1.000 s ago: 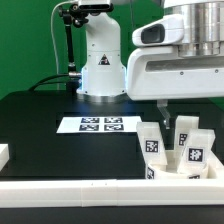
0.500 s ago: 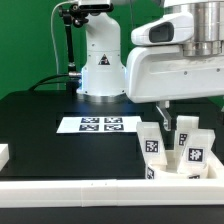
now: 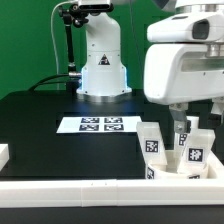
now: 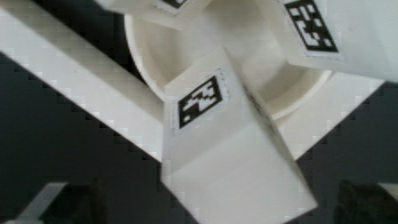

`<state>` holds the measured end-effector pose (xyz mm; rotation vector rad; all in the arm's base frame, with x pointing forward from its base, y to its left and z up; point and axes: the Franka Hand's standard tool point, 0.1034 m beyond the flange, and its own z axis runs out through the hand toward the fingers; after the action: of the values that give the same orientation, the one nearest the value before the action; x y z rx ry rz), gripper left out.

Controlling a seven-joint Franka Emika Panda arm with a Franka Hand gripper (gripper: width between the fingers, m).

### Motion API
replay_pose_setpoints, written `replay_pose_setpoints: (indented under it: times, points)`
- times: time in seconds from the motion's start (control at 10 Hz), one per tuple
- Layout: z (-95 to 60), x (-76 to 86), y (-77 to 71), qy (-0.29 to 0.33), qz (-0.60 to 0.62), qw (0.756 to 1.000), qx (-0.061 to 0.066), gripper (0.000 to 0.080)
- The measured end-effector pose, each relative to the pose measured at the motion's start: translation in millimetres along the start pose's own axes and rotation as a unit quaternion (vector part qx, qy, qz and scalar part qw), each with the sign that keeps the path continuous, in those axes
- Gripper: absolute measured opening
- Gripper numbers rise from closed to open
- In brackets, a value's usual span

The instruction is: Assemble stool

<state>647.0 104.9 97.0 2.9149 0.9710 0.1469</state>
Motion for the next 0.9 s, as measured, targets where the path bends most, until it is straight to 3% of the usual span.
replay_pose_setpoints:
  times: [0.2, 0.5, 0.9]
  points:
    - [0.1, -0.8, 0.9, -0.006, -0.1, 0.995, -0.007, 0.0648]
    - [5.4, -5.6, 3.9, -0.023, -0.246, 0.969, -0.017, 0.0648]
    - [12.5, -7.5, 5.3, -0.028, -0.236, 0.971, -0.015, 0.0648]
